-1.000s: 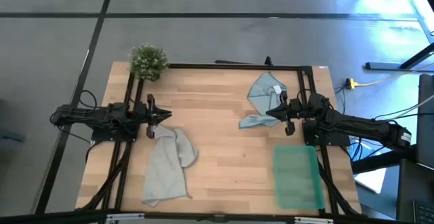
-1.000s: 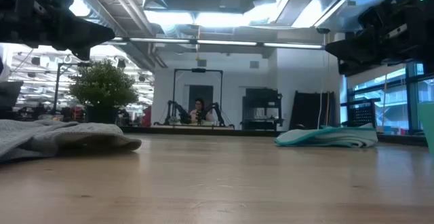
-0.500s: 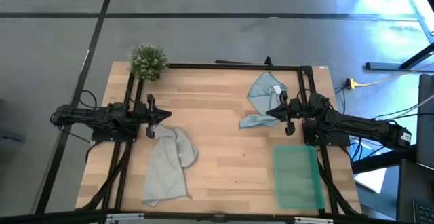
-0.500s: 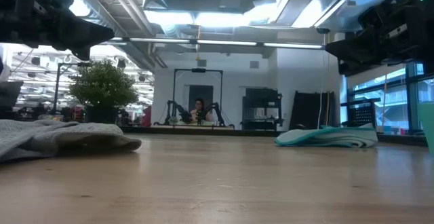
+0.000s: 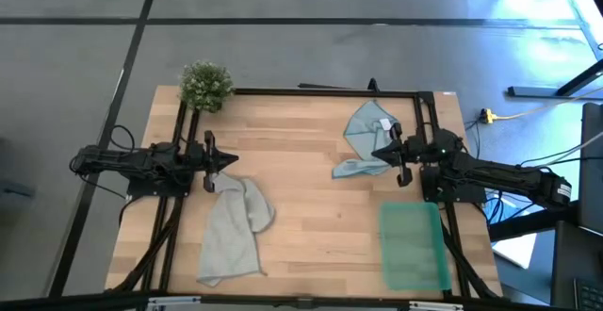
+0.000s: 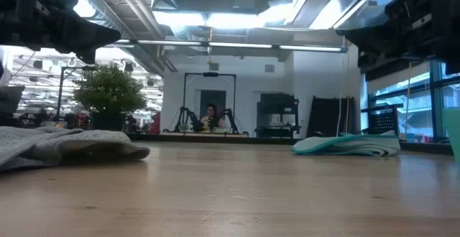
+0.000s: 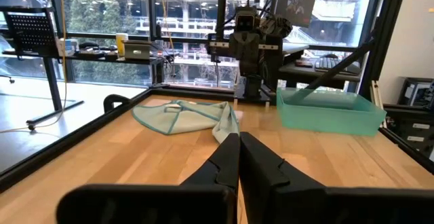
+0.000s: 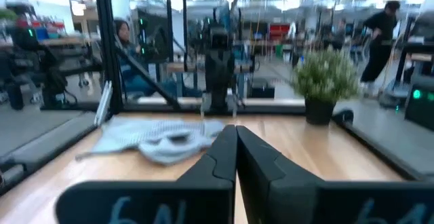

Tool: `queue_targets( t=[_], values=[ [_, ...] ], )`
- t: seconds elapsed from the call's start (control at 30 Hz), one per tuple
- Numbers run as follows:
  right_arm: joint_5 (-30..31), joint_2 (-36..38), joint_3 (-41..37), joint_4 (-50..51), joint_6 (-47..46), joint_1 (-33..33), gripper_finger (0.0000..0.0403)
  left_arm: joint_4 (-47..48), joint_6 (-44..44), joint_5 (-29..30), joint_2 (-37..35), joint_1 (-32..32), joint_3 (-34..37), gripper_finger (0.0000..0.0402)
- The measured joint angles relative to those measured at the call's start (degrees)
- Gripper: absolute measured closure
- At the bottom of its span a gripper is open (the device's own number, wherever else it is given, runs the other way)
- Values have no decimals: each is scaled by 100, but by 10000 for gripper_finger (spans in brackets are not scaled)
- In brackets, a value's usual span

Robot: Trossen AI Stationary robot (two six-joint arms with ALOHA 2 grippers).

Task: Roll microfiber towels into tight, uniform cylinder then place into a basket
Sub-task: Fold the blue towel

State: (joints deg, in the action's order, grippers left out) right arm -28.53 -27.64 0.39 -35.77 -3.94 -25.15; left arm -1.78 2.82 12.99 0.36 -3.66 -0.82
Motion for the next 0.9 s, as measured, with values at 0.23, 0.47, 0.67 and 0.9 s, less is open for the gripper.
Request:
queue_targets(
  t=[0.23,0.47,0.67,0.9],
  values=[
    [-34,-24,711,264,-445,1,398,2,-1,0,1,0,0,387],
    [45,-346,2150,1793,464,0,399,1,1,0,0,0,0,372],
    [465,-875,3532,3955,560,3,400,0,0,0,1,0,0,361],
    [2262,-1605,4912,6407,-491,-1,399,2,1,0,0,0,0,355]
  ],
)
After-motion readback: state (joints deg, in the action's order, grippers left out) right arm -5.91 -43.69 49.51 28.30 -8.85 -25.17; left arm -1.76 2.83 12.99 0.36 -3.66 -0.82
